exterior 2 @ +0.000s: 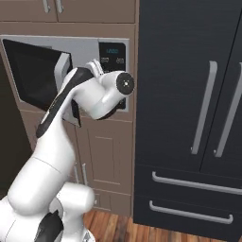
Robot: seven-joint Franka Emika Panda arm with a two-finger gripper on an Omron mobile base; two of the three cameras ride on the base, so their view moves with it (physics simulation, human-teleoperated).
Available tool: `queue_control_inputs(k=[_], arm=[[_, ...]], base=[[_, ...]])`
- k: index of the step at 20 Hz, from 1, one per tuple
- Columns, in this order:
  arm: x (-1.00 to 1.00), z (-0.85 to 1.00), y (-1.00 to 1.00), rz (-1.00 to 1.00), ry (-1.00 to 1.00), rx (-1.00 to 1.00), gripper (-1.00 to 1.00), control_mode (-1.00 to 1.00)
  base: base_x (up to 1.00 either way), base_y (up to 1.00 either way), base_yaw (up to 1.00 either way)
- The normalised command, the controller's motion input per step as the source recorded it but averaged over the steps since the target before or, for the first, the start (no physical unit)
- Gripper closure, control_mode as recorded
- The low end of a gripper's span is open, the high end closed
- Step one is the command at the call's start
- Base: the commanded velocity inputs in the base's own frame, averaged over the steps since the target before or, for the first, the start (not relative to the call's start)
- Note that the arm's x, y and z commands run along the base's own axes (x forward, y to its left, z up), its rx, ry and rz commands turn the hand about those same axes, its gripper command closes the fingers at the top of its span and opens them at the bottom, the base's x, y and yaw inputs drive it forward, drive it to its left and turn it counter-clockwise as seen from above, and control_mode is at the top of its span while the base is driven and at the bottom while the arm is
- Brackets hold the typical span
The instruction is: Open the microwave door.
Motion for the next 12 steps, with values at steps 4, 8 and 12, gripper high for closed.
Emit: queue_control_inputs(k=[4,8,12], arm=[[0.68,-0.13,0.08,0.08,0.18,0.12,-1.00,-1.00],[0.52,-0.28,0.19,0.09,0.11,0.08,-1.00,-1.00],[0.59,-0.15,0.19,0.12,0.13,0.11,-1.00,-1.00]], base=[[0.00,0.00,0.00],[0.00,0.00,0.00],[0.00,0.00,0.00]])
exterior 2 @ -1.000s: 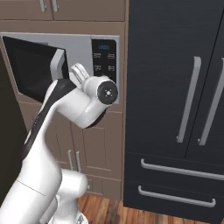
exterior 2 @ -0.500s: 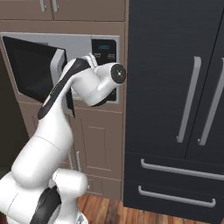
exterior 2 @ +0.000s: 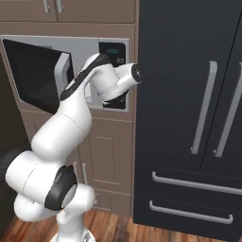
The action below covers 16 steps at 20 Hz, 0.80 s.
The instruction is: Open the microwave door.
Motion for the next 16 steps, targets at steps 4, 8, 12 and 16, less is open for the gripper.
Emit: queue_control_inputs(k=[4,8,12,16], arm=[[0.32,-0.17,0.26,0.19,0.06,0.10,-1.00,-1.00],[0.56,-0.08,0.36,0.16,0.00,0.10,-1.00,-1.00],[0.54,-0.08,0.14,0.20,0.00,0.08,-1.00,-1.00],[0.30,-0.18,0.22,0.22,0.00,0.05,-1.00,-1.00]], base=[[0.00,0.00,0.00],[0.00,0.00,0.00],[0.00,0.00,0.00],[0.00,0.00,0.00]])
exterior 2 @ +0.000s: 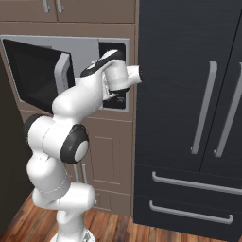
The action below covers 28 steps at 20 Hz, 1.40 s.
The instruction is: Open the microwave door.
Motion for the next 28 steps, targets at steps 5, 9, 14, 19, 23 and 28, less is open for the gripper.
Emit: queue_control_inputs(k=[5,9,14,19,23,28], arm=[[-0.08,-0.01,0.44,0.26,0.02,0.03,-1.00,-1.00],[-0.48,0.05,0.73,0.31,0.04,0.00,-1.00,-1.00],[-0.68,0.18,0.87,0.34,0.04,0.00,-1.00,-1.00],[-0.89,0.33,0.67,0.43,0.05,0.00,-1.00,-1.00],[-1.00,0.39,0.45,0.49,0.03,0.00,-1.00,-1.00],[-0.84,0.25,0.69,0.46,0.02,0.00,-1.00,-1.00]], base=[[0.00,0.00,0.00],[0.00,0.00,0.00],[0.00,0.00,0.00],[0.00,0.00,0.00],[0.00,0.00,0.00],[0.00,0.00,0.00]])
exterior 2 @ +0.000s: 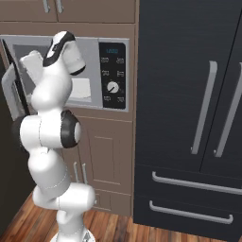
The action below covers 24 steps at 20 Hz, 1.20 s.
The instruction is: Open the microwave door.
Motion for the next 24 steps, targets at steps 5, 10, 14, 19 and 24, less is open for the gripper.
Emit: queue_control_inputs(k=[5,10,14,19,24], arm=[[-0.37,0.00,1.00,0.27,0.00,0.01,-1.00,-1.00],[-0.08,-0.02,1.00,0.05,-0.03,0.01,-1.00,-1.00],[0.00,0.00,1.00,0.00,-0.13,0.00,-1.00,-1.00],[0.00,-0.04,0.67,0.00,-0.09,0.03,-1.00,-1.00],[0.00,0.00,0.00,0.00,0.00,0.00,-1.00,-1.00]], base=[[0.00,0.00,0.00],[0.00,0.00,0.00],[0.00,0.00,0.00],[0.00,0.00,0.00],[0.00,0.00,0.00]])
